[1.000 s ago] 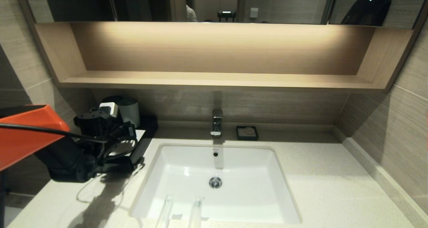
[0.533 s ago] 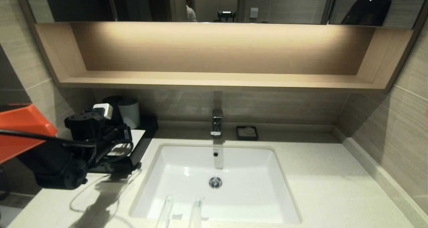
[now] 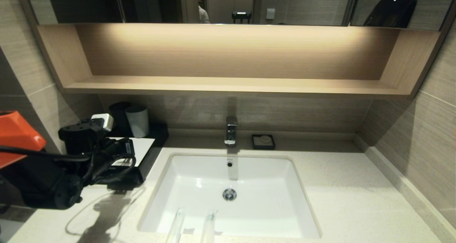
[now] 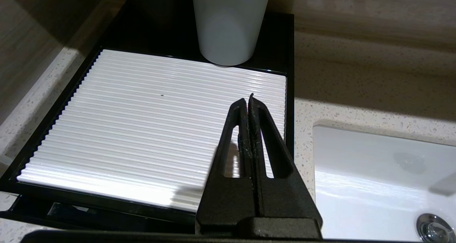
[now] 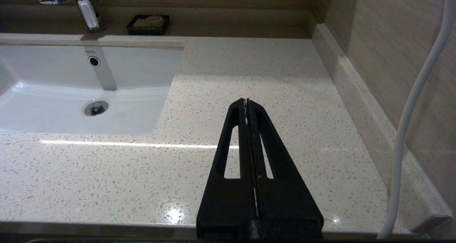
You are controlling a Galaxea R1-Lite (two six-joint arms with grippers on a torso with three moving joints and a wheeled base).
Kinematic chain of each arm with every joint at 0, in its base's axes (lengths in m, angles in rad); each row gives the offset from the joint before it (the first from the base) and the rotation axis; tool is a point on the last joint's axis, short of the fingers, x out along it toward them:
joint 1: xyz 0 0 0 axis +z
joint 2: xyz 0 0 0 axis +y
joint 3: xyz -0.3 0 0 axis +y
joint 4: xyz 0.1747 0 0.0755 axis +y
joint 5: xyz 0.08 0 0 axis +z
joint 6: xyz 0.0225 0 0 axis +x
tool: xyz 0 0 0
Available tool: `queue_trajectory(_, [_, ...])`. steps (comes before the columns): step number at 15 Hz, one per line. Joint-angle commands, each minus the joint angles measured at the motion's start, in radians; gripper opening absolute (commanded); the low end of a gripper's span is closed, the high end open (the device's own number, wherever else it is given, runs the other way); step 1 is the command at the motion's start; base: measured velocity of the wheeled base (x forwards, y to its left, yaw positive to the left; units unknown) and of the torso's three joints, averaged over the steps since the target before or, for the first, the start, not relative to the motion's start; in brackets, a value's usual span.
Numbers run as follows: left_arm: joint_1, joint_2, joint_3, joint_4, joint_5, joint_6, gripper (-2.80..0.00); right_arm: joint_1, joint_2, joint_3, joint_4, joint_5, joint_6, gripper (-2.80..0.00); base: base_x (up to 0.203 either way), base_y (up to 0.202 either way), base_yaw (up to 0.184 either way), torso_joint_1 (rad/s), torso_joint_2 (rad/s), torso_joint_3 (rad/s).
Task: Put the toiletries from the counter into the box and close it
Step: Open the drawer
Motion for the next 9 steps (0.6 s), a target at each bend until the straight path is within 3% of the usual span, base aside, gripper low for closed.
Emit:
queue_trajectory(1, [0.002, -0.027, 0.009, -0.002, 0.001, 0.000, -2.80, 0.000, -0.002, 0.000, 0.000, 0.001, 0.000, -2.80, 0.000, 0.000, 0.000, 0.000, 0.00, 0.000])
queue_trajectory(4, [0.001, -0.065, 0.011, 0.065, 0.001, -0.001, -2.80, 0.000, 0.000, 0.000, 0.000, 0.000, 0.000, -2.80, 0.000, 0.000, 0.000, 0.000, 0.00, 0.000])
queue_trajectory(9, [0.002, 0.015, -0.031, 0.097, 0.008, -0.006, -2.80, 0.000, 0.000, 0.000, 0.000, 0.000, 0.000, -2.80, 0.000, 0.000, 0.000, 0.000, 0.00, 0.000])
